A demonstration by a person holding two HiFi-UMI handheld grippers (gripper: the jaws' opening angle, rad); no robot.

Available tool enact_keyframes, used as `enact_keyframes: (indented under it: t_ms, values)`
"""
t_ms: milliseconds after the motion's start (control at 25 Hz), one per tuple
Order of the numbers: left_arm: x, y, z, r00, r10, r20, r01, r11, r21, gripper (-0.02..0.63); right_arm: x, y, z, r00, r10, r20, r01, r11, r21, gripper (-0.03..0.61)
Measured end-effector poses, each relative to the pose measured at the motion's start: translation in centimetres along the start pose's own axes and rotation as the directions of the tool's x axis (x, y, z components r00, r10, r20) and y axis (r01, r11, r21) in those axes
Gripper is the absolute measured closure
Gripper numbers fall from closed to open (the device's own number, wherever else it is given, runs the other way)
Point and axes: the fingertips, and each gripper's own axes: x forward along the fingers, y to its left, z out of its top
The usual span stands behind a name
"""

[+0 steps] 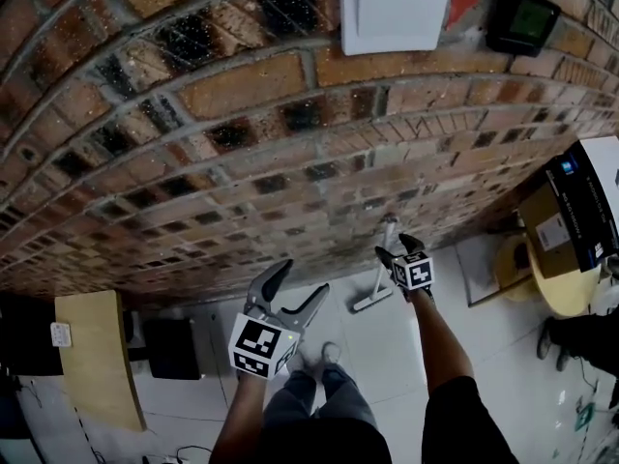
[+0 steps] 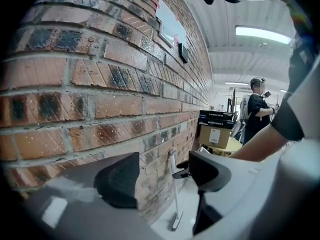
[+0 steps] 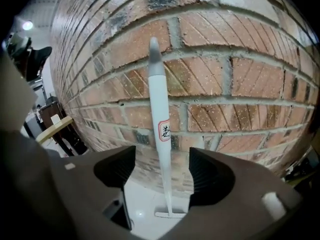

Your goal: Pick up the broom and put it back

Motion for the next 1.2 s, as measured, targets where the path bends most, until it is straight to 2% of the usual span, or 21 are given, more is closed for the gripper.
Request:
enact_keyframes:
  t_ms: [120, 200, 320, 440, 560, 640, 760, 920, 1040, 1120, 1200]
  values:
    - [-1.2, 0.4, 0.2, 0.999, 0.041, 0.032, -0.041, 0.999, -0.008, 0.29, -1.9, 0.1, 0.5, 0.999, -0.023, 0.037, 0.024, 0.999, -0.027, 0.229]
    - [-2.5, 0.5, 0.1, 0.996, 0.07, 0.049, -0.07, 0.998, -0.008, 0.29, -4.2, 1.7, 2.8, 0.993, -0.03, 0.111, 0.037, 0.997, -0.062, 0.229]
    - [-5.5, 0.7, 0.2, 0.99, 0.12, 0.077, -0.119, 0.993, -0.013, 0.29, -9.3, 6.2, 6.9, 0.968, -0.027, 0.249, 0.056, 0.992, -0.112, 0.229]
    - [-9.7, 1.8, 1.6, 0.969, 0.202, 0.144, -0.204, 0.979, 0.0, 0.29, -14.9, 12.4, 11.6, 0.918, 0.003, 0.396, 0.059, 0.988, -0.145, 0.229]
    - [-15.1, 2.7, 2.7, 0.932, 0.292, 0.217, -0.295, 0.955, -0.016, 0.29, -20.1, 19.8, 15.9, 0.851, 0.048, 0.524, 0.057, 0.982, -0.181, 0.229]
    - [-19.6, 2.5, 2.7, 0.905, 0.35, 0.243, -0.357, 0.934, -0.016, 0.29, -23.1, 25.1, 17.2, 0.821, 0.079, 0.565, 0.037, 0.981, -0.192, 0.229]
    - [-27.7, 1.4, 1.6, 0.859, 0.431, 0.278, -0.444, 0.896, -0.018, 0.288, -27.6, 33.4, 16.9, 0.788, 0.126, 0.603, -0.017, 0.983, -0.184, 0.229]
    - [-37.0, -0.5, -0.7, 0.815, 0.491, 0.307, -0.489, 0.868, -0.091, 0.288, -34.0, 42.0, 14.5, 0.758, 0.096, 0.645, 0.015, 0.986, -0.164, 0.229]
    - [-41.6, -2.0, -1.9, 0.792, 0.512, 0.331, -0.491, 0.858, -0.152, 0.288, -36.8, 45.9, 12.8, 0.769, 0.053, 0.637, 0.028, 0.993, -0.117, 0.229]
    - [-43.6, -3.6, -2.7, 0.787, 0.513, 0.342, -0.488, 0.857, -0.163, 0.288, -38.3, 47.6, 11.3, 0.778, 0.049, 0.627, 0.017, 0.995, -0.1, 0.23]
    - [-44.7, -5.2, -2.8, 0.785, 0.511, 0.35, -0.487, 0.859, -0.16, 0.288, -39.8, 48.3, 10.3, 0.787, 0.022, 0.617, 0.05, 0.994, -0.099, 0.23]
